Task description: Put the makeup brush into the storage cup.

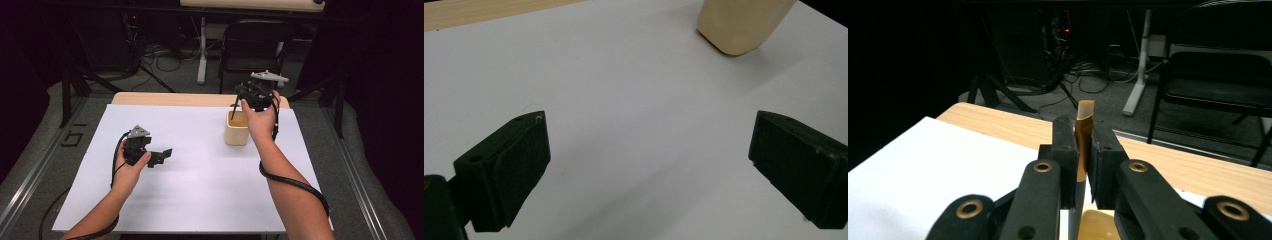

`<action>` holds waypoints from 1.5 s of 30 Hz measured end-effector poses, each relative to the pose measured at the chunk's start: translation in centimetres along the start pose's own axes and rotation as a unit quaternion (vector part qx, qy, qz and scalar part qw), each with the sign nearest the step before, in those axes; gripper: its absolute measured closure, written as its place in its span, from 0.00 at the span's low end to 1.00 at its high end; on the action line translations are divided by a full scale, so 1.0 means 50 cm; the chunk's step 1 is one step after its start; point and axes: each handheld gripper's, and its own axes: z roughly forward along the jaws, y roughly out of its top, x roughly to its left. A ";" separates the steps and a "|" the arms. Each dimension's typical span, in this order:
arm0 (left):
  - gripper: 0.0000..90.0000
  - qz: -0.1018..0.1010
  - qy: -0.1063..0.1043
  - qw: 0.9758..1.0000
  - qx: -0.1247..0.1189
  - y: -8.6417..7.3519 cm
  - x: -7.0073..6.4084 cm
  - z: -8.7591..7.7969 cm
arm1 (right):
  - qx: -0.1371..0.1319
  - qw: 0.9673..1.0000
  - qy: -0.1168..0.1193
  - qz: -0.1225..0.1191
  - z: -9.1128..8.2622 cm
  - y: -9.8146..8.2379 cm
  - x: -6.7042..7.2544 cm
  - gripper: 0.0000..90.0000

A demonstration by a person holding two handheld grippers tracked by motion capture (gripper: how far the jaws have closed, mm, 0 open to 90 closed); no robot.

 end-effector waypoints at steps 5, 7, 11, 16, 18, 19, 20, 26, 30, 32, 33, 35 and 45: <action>0.04 0.001 0.002 1.000 -0.001 0.001 0.000 0.000 | 0.000 1.000 -0.011 0.000 -0.008 0.002 -0.014 0.93; 0.04 0.002 0.000 1.000 0.000 0.003 -0.001 0.000 | 0.001 1.000 -0.016 -0.001 -0.010 0.002 -0.020 0.93; 0.04 0.003 0.000 1.000 0.001 0.003 -0.002 0.001 | 0.002 1.000 -0.019 -0.002 -0.012 0.001 -0.023 0.93; 0.04 0.003 0.000 1.000 0.001 0.002 -0.004 0.003 | 0.008 1.000 -0.021 -0.006 -0.009 -0.004 -0.024 0.93; 0.04 0.003 0.001 1.000 0.004 0.002 -0.002 0.004 | 0.009 1.000 -0.021 -0.008 -0.007 -0.006 -0.024 0.93; 0.04 0.002 0.001 1.000 0.004 0.001 -0.002 0.004 | 0.010 1.000 -0.020 -0.010 -0.007 -0.007 -0.024 0.93; 0.04 0.003 0.001 1.000 0.004 0.001 -0.001 0.003 | 0.013 1.000 -0.021 -0.011 -0.004 -0.010 -0.026 0.93; 0.04 0.001 0.001 1.000 0.006 -0.001 0.001 0.002 | 0.022 0.999 -0.024 -0.015 0.001 -0.019 -0.029 0.93; 0.04 0.002 0.002 1.000 0.006 -0.003 0.002 0.002 | 0.031 0.999 -0.026 -0.022 0.007 -0.027 -0.030 0.93; 0.04 0.000 0.004 1.000 0.006 -0.003 0.002 0.002 | 0.036 0.999 -0.028 -0.025 0.010 -0.031 -0.030 0.93; 0.04 -0.001 0.003 1.000 0.006 -0.004 0.002 0.002 | 0.038 0.999 -0.027 -0.025 0.011 -0.033 -0.030 0.93; 0.04 -0.001 0.003 1.000 0.006 -0.004 0.002 0.002 | 0.042 0.998 -0.028 -0.027 0.014 -0.037 -0.030 0.93; 0.04 0.000 0.002 1.000 0.009 -0.007 0.003 0.003 | 0.062 0.997 -0.029 -0.039 0.026 -0.060 -0.029 0.93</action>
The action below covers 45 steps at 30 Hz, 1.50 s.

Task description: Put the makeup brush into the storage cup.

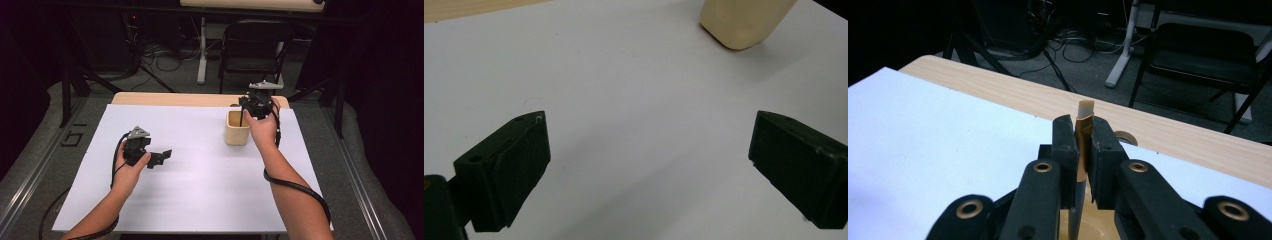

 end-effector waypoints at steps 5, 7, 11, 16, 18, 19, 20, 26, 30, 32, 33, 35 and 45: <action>0.04 -0.002 0.000 1.000 -0.001 -0.002 0.001 0.001 | 0.009 1.000 0.000 -0.004 0.007 -0.010 0.001 0.93; 0.04 -0.001 0.001 1.000 -0.001 -0.002 0.002 0.000 | 0.014 1.000 -0.002 -0.008 0.010 -0.015 0.002 0.93; 0.04 -0.004 0.001 1.000 -0.002 -0.003 0.002 0.000 | 0.017 1.000 -0.002 -0.007 0.013 -0.022 0.002 0.93; 0.04 -0.005 0.001 1.000 -0.001 -0.005 0.003 0.001 | 0.024 1.000 -0.003 -0.013 0.018 -0.034 0.000 0.93; 0.04 -0.004 0.000 1.000 -0.001 -0.005 0.003 0.001 | 0.028 1.000 -0.004 -0.012 0.020 -0.039 0.000 0.93; 0.04 -0.003 0.000 1.000 0.000 -0.005 0.003 0.002 | 0.031 0.999 -0.004 -0.013 0.022 -0.042 0.000 0.93; 0.04 -0.003 0.000 1.000 0.000 -0.005 0.003 0.002 | 0.031 0.999 -0.004 -0.013 0.022 -0.042 0.000 0.93; 0.04 -0.004 -0.001 1.000 0.000 -0.005 0.001 0.004 | 0.042 0.999 -0.004 -0.015 0.028 -0.053 -0.001 0.93; 0.04 -0.006 -0.002 1.000 0.000 -0.007 0.001 0.004 | 0.046 0.999 -0.003 -0.017 0.031 -0.059 -0.002 0.93; 0.04 -0.008 -0.001 1.000 -0.001 -0.008 0.001 0.005 | 0.050 0.999 -0.005 -0.017 0.033 -0.061 -0.002 0.93; 0.04 -0.007 -0.001 1.000 0.000 -0.008 0.001 0.006 | 0.050 0.999 -0.004 -0.016 0.033 -0.063 -0.001 0.93; 0.04 -0.006 -0.001 1.000 0.000 -0.008 0.002 0.006 | 0.053 0.998 -0.004 -0.017 0.035 -0.064 -0.001 0.93; 0.04 -0.007 -0.002 1.000 0.001 -0.010 0.002 0.006 | 0.057 0.998 -0.003 -0.020 0.038 -0.069 0.000 0.93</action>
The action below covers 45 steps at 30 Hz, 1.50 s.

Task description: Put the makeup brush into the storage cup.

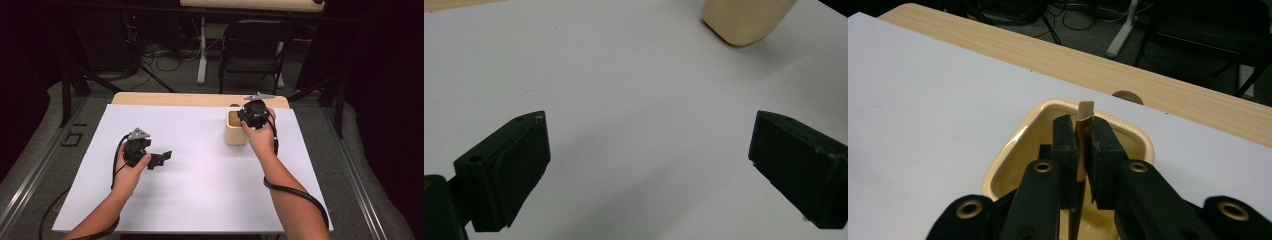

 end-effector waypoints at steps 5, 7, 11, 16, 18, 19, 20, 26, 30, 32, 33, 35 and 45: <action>0.04 0.000 -0.001 1.000 0.000 0.000 -0.001 0.001 | 0.003 1.000 0.000 0.000 0.001 -0.002 0.000 0.93; 0.04 0.000 -0.002 1.000 0.000 0.000 -0.001 0.001 | 0.005 1.000 -0.001 0.000 0.002 -0.002 0.000 0.93; 0.04 0.000 -0.001 1.000 0.001 0.000 -0.002 0.002 | 0.005 1.000 -0.002 0.000 0.002 -0.003 0.000 0.93; 0.04 0.001 -0.001 1.000 0.001 0.000 -0.001 0.002 | 0.007 1.000 -0.001 0.000 0.003 -0.003 0.001 0.93; 0.04 -0.001 -0.002 1.000 0.001 -0.001 -0.002 0.002 | 0.008 1.000 -0.002 -0.002 0.003 -0.003 0.001 0.93; 0.04 0.001 -0.001 1.000 0.001 -0.001 -0.001 0.002 | 0.007 1.000 -0.002 -0.001 0.003 -0.003 0.001 0.93; 0.04 0.001 -0.002 1.000 0.001 -0.001 -0.001 0.002 | 0.007 1.000 -0.002 -0.001 0.003 -0.003 0.001 0.93; 0.04 0.000 -0.001 1.000 0.000 -0.002 -0.001 0.003 | 0.011 1.000 -0.002 -0.004 0.004 -0.004 0.002 0.93; 0.04 -0.004 -0.001 1.000 0.001 -0.003 -0.001 0.003 | 0.011 1.000 0.000 -0.003 0.006 -0.005 0.002 0.93; 0.04 -0.003 -0.003 1.000 0.001 -0.003 0.000 0.003 | 0.013 1.000 0.000 -0.004 0.006 -0.005 0.002 0.93; 0.04 -0.004 -0.003 1.000 0.000 -0.003 0.000 0.003 | 0.013 1.000 0.000 -0.003 0.007 -0.005 0.002 0.93; 0.04 -0.004 -0.003 1.000 0.001 -0.003 0.000 0.003 | 0.016 1.000 0.000 -0.004 0.007 -0.006 0.003 0.93; 0.04 -0.005 -0.001 1.000 0.000 -0.003 0.001 0.002 | 0.013 1.000 -0.003 0.002 0.012 -0.009 0.004 0.54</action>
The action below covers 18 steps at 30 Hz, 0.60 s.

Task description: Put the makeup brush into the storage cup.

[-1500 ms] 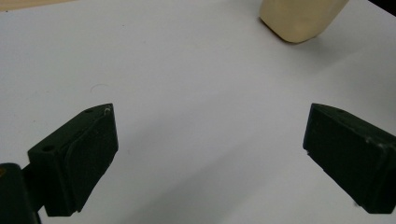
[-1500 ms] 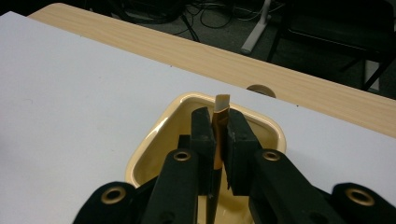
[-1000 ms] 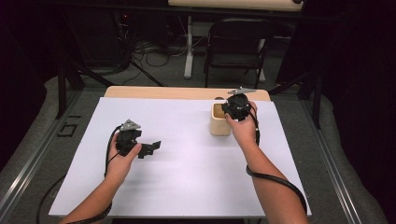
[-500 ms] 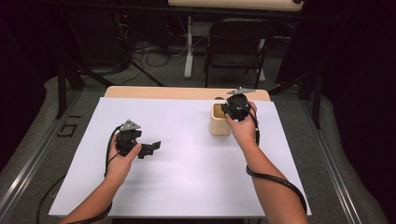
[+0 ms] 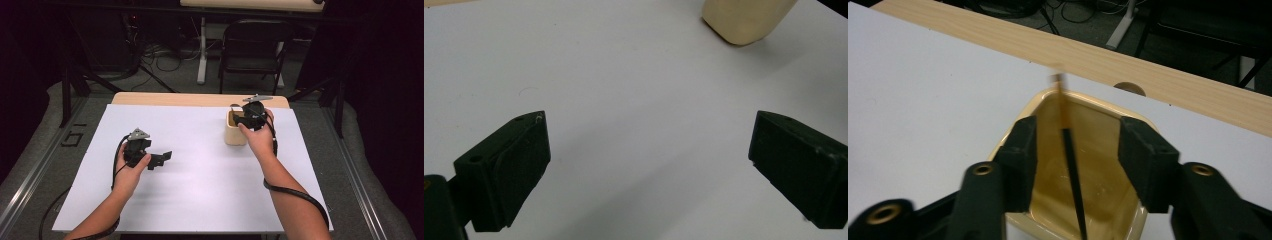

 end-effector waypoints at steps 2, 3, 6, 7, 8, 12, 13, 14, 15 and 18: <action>0.04 0.000 0.001 1.000 0.000 0.000 0.000 0.000 | -0.004 1.000 -0.001 0.005 -0.001 0.001 0.000 0.49; 0.04 -0.001 0.000 1.000 0.000 0.000 0.000 0.000 | -0.004 1.000 -0.001 0.005 -0.001 0.001 0.000 0.49; 0.04 0.000 0.000 1.000 0.000 0.001 -0.001 0.000 | -0.006 1.000 -0.003 0.002 -0.001 0.002 0.000 0.46; 0.04 0.000 0.000 1.000 0.000 0.001 -0.001 0.000 | -0.007 1.000 -0.004 0.000 -0.002 0.002 0.001 0.45; 0.04 0.000 0.000 1.000 0.000 0.001 -0.001 0.000 | -0.008 1.000 -0.005 -0.004 -0.002 0.003 0.001 0.44; 0.04 0.003 0.001 1.000 0.001 0.002 -0.001 0.000 | -0.008 1.000 -0.007 -0.008 -0.002 0.003 0.002 0.42; 0.04 0.002 0.001 1.000 -0.001 0.002 -0.001 -0.001 | -0.011 1.000 -0.008 -0.010 -0.002 0.004 0.002 0.41; 0.04 0.003 0.001 1.000 -0.001 0.003 -0.001 -0.001 | -0.012 1.000 -0.007 -0.008 -0.002 0.004 0.003 0.41; 0.04 0.003 0.001 1.000 0.000 0.003 -0.001 -0.001 | -0.012 1.000 -0.007 -0.008 -0.002 0.004 0.003 0.41; 0.04 0.003 0.002 1.000 0.000 0.003 -0.001 -0.001 | -0.011 1.000 -0.009 -0.009 -0.001 0.004 0.005 0.39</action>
